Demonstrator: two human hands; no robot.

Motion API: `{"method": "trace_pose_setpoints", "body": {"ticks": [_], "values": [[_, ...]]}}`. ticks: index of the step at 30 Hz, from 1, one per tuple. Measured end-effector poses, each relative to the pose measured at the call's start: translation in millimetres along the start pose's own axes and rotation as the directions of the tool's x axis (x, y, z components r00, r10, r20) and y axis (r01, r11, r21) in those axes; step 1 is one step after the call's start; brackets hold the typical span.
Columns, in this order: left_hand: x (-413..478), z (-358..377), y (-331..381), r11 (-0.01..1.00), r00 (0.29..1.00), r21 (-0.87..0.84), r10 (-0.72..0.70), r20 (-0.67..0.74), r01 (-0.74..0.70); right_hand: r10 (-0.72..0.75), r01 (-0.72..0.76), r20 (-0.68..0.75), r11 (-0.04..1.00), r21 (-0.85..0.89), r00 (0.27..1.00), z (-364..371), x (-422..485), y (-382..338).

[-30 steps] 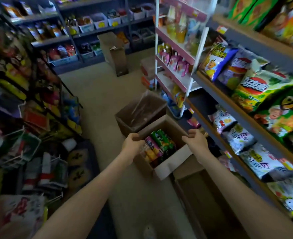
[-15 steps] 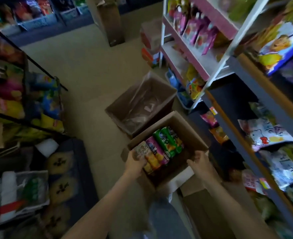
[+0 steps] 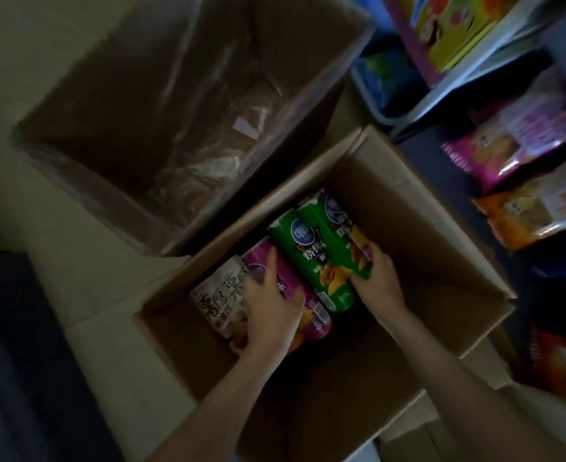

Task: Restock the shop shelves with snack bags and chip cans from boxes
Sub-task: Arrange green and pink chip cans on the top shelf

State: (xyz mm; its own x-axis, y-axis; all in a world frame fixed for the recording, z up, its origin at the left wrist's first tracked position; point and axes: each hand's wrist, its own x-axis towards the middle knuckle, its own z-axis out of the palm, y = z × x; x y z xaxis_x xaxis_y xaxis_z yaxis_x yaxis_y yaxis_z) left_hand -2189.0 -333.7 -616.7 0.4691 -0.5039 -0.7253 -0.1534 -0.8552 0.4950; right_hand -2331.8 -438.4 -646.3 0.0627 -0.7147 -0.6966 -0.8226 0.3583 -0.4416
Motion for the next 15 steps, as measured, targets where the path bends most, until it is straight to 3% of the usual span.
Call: {"method": "trace_pose_setpoints", "body": {"ticks": [2, 6, 9, 13, 15], "values": [[18, 14, -3, 0.997, 0.998, 0.063, 0.037, -0.057, -0.033, -0.020, 0.020, 0.015, 1.000, -0.001, 1.000, 13, 35, 6], [36, 35, -9, 0.978, 0.993, 0.200, -0.031, -0.113, 0.053, -0.050, 0.055, 0.126, 0.998, -0.035, 0.991, 26, 72, 5], [36, 44, -10, 0.963, 0.985, 0.269, 0.029, -0.170, 0.018, -0.042, 0.057, 0.199, 0.996, -0.068, 0.979, 22, 81, 9], [35, 46, -7, 0.992, 0.978, 0.094, 0.102, -0.183, -0.086, -0.095, 0.117, 0.129, 0.979, -0.169, 0.987, 11, 70, 8], [33, 39, 0, 0.991, 0.990, -0.071, 0.111, -0.090, -0.117, -0.084, 0.090, 0.043, 0.984, -0.154, 0.996, 4, 54, 6]]}}
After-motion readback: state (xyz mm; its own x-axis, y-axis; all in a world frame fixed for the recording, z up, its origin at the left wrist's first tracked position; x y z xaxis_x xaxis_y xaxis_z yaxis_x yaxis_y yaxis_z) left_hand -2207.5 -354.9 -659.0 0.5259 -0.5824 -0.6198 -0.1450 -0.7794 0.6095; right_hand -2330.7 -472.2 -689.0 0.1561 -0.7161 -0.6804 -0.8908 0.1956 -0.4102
